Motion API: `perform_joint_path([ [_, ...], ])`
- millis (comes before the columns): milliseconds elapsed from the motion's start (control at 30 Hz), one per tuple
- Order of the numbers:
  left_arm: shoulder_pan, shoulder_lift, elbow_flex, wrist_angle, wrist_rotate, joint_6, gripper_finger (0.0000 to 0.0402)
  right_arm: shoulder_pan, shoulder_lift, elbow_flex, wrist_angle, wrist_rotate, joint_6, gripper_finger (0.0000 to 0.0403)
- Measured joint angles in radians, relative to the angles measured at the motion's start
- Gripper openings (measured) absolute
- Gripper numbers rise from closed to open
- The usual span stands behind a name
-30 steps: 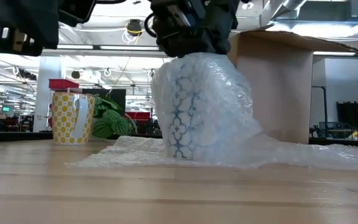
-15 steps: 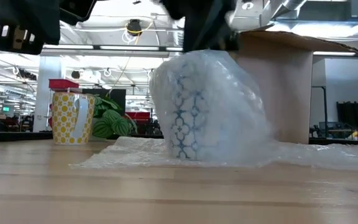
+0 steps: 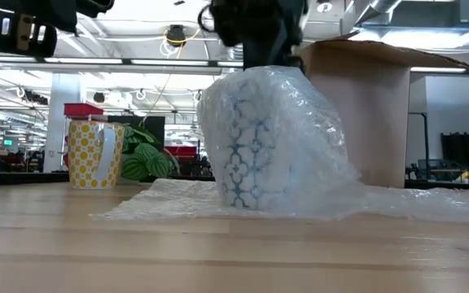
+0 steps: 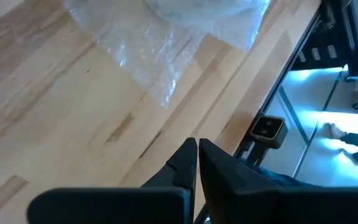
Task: Wrap mug
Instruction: Wrap the blue mug with bubble wrap
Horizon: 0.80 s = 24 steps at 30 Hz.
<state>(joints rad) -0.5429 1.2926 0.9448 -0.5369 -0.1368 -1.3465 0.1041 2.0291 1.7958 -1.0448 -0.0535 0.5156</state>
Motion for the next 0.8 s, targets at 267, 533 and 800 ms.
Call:
perform_joint_path([
  [267, -0.008, -0.014, 0.000, -0.014, -0.004, 0.002, 0.0000, 0.018, 0.106, 0.006, -0.004, -0.088, -0.020, 0.0238],
  [533, -0.013, -0.012, 0.000, -0.016, -0.007, 0.007, 0.0000, 0.051, 0.116, 0.004, 0.014, -0.044, -0.039, 0.0181],
  [800, -0.012, -0.012, 0.000, -0.024, -0.034, 0.011, 0.0000, 0.051, 0.116, -0.020, 0.055, -0.051, -0.032, 0.0077],
])
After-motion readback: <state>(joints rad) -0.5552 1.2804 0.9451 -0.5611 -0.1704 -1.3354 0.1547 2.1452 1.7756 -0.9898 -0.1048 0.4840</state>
